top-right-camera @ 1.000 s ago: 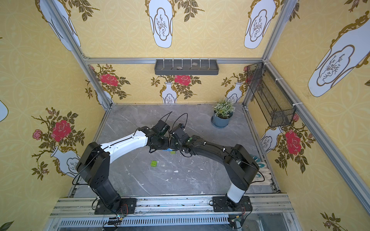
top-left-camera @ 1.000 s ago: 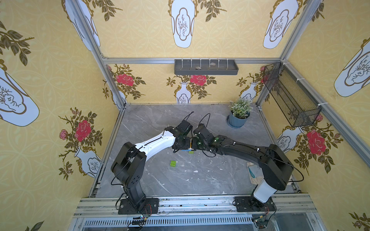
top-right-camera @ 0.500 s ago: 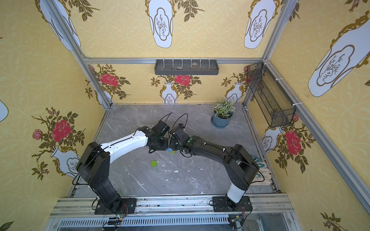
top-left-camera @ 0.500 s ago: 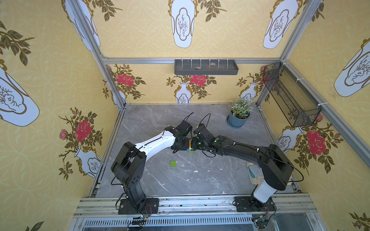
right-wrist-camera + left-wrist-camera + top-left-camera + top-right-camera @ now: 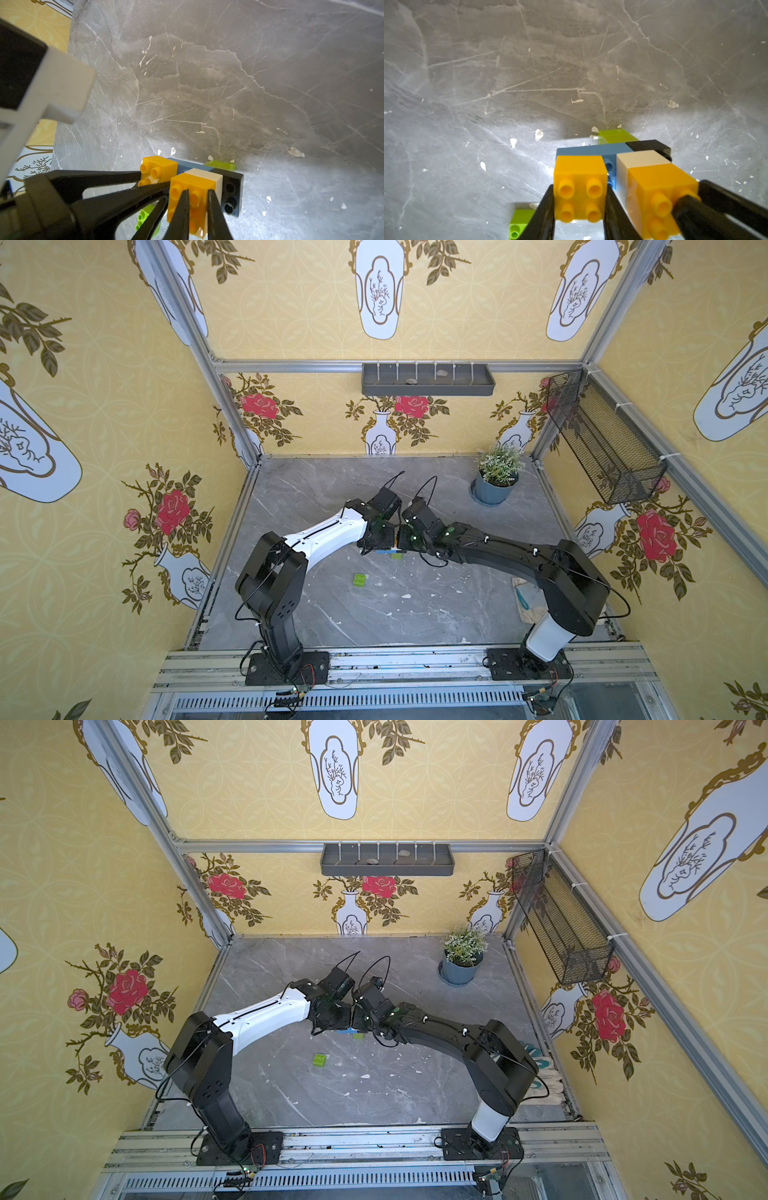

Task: Assemble the number 4 with lego
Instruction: Assemble the lego brick with the lego brick.

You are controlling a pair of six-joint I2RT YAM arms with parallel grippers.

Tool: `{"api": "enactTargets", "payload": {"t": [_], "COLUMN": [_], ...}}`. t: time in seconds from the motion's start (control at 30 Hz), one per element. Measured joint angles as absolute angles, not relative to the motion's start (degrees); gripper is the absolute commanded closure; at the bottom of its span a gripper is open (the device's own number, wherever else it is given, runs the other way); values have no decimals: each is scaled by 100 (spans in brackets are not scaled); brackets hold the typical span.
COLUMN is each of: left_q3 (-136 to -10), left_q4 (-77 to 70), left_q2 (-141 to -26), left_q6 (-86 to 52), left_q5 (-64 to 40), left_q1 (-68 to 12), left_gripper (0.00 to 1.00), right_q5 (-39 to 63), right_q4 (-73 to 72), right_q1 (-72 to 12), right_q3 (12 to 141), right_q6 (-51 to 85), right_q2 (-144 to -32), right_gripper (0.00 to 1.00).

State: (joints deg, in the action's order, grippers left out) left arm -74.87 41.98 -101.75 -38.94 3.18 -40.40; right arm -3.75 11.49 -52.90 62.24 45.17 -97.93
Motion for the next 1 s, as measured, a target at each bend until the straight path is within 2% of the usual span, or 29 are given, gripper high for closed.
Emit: {"api": "enactTargets", "payload": {"t": [0.6, 0.7, 0.87, 1.0], "left_q3": [-7572, -7572, -7459, -7376], "left_q4": [4335, 4331, 4206, 4115], "left_q2": [-10267, -10280, -10259, -10186], "left_q6": [-3881, -3885, -3931, -4012], "left_q5": [316, 316, 408, 449], "left_q1": [-4042, -4053, -4112, -4125], "left_gripper": [76, 71, 71, 62], "right_q5": [-357, -357, -340, -336], "right_q4": [1131, 1129, 1120, 1098], "right_q1": [-5277, -5277, -5273, -5269], "right_q3": [6213, 6213, 6213, 6189], "right_q6": [4517, 4517, 4515, 4515], "right_q2": [-9791, -9791, -9791, -9786], "right_gripper": [86, 86, 86, 86]}}
